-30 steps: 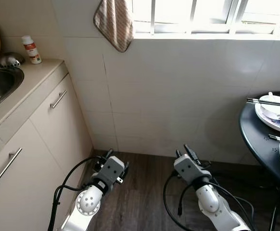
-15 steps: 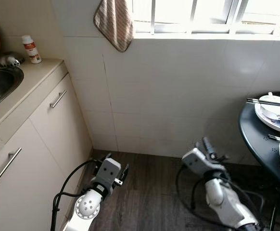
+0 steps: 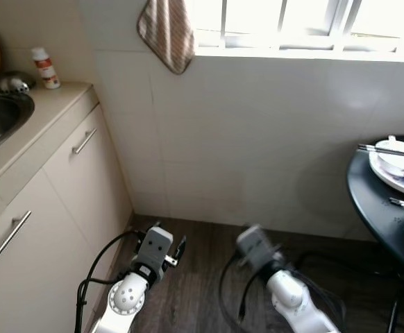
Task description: Kitchen organization
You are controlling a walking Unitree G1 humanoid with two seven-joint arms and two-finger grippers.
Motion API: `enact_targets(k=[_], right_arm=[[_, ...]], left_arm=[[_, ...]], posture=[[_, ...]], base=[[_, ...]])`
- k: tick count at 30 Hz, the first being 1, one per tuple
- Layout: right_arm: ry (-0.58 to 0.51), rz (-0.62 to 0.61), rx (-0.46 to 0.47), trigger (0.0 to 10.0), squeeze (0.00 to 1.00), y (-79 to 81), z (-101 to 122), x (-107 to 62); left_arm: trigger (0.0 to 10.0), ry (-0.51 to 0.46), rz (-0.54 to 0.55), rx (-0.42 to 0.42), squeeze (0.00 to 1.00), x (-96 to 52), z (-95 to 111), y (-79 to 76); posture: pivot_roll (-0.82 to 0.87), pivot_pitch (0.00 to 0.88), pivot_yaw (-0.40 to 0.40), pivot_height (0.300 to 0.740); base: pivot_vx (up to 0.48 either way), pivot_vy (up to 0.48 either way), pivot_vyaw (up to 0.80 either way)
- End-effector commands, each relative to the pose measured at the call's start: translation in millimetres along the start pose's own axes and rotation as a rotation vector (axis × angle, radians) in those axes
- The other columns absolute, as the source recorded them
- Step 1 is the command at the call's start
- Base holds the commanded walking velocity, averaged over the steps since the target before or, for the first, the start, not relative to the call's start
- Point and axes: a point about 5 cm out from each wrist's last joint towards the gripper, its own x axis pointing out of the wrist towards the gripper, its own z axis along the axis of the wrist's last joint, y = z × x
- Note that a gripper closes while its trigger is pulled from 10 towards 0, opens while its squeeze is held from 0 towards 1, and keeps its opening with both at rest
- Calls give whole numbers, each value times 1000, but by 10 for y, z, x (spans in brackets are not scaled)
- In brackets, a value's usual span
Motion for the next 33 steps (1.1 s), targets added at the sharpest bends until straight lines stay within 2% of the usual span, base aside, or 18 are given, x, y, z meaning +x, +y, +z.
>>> enact_targets(k=[1,8,20,33], right_arm=[[-23,-51,-27,10000,0,-148,41,8],[-11,-33,-8,10000,0,-160,7,-2],[9,-42,-3,10000,0,-167,-25,12],[13,-35,-5,10000,0,-169,-38,19]], left_arm=[[10000,-4,-5,4,0,-9,0,6],[10000,-2,-17,12,0,3,-2,1],[10000,7,-17,7,0,19,-12,7],[10000,-2,-2,-39,0,24,-9,24]], posture=[[-26,0,-19,740],[-30,0,-17,740],[-30,0,-16,740],[-33,0,-19,740]], base=[[0,0,0],[0,-39,0],[0,-468,0],[0,0,0]])
